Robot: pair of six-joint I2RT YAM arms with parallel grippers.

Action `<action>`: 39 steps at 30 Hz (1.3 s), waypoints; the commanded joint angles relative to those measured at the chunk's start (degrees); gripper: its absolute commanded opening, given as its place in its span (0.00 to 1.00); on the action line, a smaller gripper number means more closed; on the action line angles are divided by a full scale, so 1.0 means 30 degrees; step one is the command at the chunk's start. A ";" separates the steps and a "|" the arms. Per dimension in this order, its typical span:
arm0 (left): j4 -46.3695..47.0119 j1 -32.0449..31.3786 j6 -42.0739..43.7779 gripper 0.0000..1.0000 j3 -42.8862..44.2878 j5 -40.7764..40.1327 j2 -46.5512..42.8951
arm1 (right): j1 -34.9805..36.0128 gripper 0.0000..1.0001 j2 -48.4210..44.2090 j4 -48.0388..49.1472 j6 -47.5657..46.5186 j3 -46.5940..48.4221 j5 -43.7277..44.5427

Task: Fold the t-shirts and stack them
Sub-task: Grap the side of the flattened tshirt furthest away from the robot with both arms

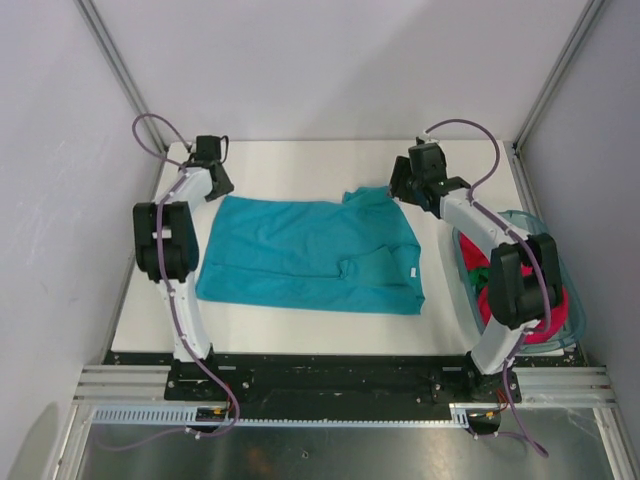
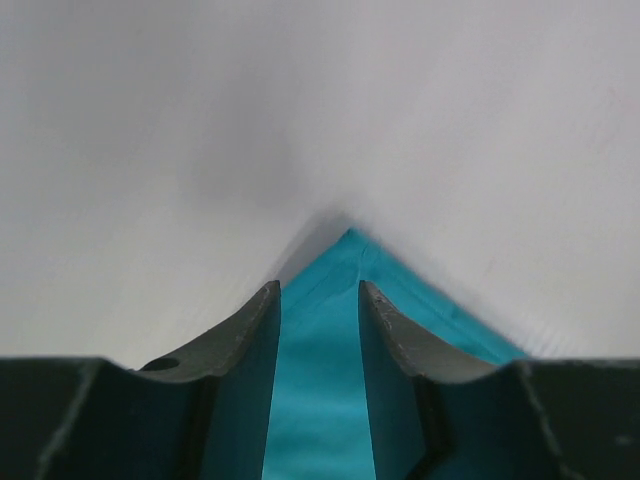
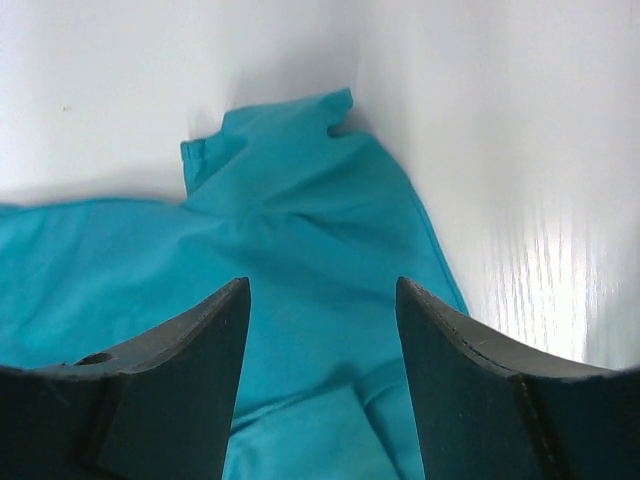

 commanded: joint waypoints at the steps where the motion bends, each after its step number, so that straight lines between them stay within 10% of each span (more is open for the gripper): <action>1: 0.0069 0.0080 0.0520 0.41 0.2683 0.0564 0.1351 | -0.0324 0.64 0.1190 0.1824 -0.0920 0.1570 -0.0044; 33: -0.0502 -0.0090 0.2213 0.34 0.4752 0.1507 0.4234 | -0.0659 0.63 0.4487 0.2059 -0.1122 0.3380 -0.0590; 39: -0.0550 -0.0097 0.2120 0.18 0.4865 0.1453 0.4236 | -0.0684 0.63 0.5078 0.1972 -0.1413 0.3841 -0.0592</action>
